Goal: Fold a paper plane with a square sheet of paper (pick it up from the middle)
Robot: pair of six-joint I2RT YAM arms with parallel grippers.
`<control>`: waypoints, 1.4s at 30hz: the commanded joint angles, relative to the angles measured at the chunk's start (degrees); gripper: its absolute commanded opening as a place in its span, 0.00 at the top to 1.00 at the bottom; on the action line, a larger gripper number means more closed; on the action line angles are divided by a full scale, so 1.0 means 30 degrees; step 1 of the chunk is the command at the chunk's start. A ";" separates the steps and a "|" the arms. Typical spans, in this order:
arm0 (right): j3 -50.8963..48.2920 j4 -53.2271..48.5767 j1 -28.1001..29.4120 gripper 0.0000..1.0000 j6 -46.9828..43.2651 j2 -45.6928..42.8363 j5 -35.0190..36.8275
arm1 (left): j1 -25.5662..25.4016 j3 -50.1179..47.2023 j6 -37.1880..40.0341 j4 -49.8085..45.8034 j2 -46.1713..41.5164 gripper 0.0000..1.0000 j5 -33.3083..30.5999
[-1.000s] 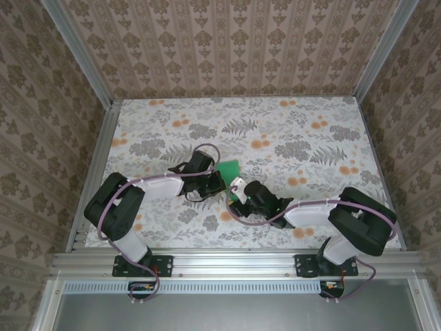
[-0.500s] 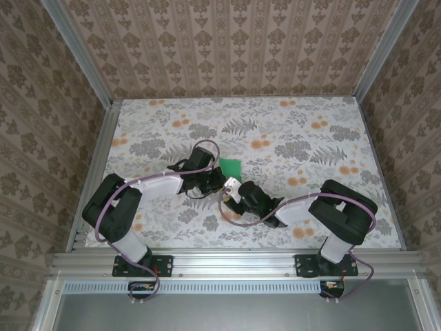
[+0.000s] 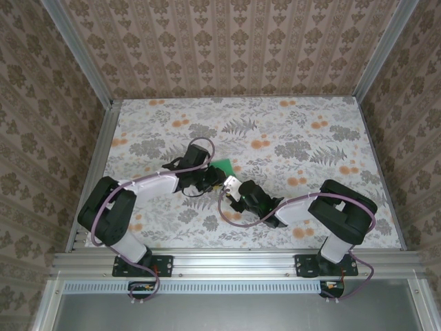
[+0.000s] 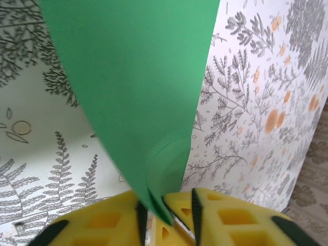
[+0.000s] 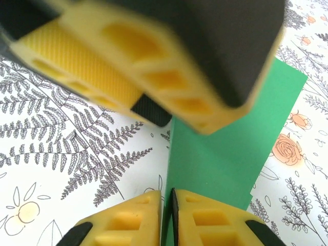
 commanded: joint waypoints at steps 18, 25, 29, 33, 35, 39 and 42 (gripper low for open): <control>-0.0045 0.0631 -0.0436 0.84 -0.0017 -0.0098 -0.2225 | 0.1314 -0.0415 0.1206 -0.0217 -0.0050 0.76 0.1229; 0.0362 0.0673 -0.0744 0.74 -0.0017 0.0249 -0.2047 | 0.1153 0.0364 0.1411 -0.0355 0.0582 0.90 0.1457; 0.0742 0.0934 -0.0839 0.69 -0.0124 0.0669 -0.1962 | 0.1023 0.0718 0.1356 -0.0670 0.0742 0.91 0.1457; 0.1183 0.1440 -0.0877 0.68 -0.0289 0.1282 -0.1789 | 0.0963 0.0957 0.1308 -0.1019 0.0774 0.91 0.1314; 0.1330 0.1798 -0.0888 0.67 -0.0335 0.1635 -0.1674 | 0.0933 0.1063 0.1308 -0.1150 0.0800 0.91 0.1311; 0.1452 0.2382 -0.0866 0.67 -0.0352 0.2024 -0.1315 | 0.0904 0.1111 0.1264 -0.1351 0.0853 0.91 0.1201; 0.1423 0.2661 -0.0885 0.67 -0.0323 0.1940 -0.1073 | 0.0904 0.1115 0.1235 -0.1564 0.0809 0.91 0.1024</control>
